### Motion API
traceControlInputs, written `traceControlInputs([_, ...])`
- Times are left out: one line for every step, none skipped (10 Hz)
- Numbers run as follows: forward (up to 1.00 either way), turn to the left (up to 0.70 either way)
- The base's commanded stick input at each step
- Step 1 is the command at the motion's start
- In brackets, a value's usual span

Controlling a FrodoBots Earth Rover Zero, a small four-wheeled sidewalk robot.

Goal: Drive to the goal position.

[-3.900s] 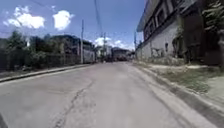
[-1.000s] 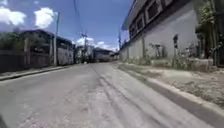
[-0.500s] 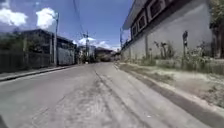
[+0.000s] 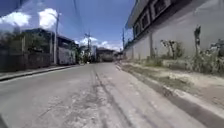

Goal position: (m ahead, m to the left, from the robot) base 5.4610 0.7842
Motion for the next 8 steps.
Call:
traceControlInputs([0.85, 0.00])
traceControlInputs([0.85, 0.00])
traceControlInputs([0.85, 0.00])
traceControlInputs([0.85, 0.00])
traceControlInputs([0.85, 0.00])
traceControlInputs([0.85, 0.00])
traceControlInputs([0.85, 0.00])
traceControlInputs([0.85, 0.00])
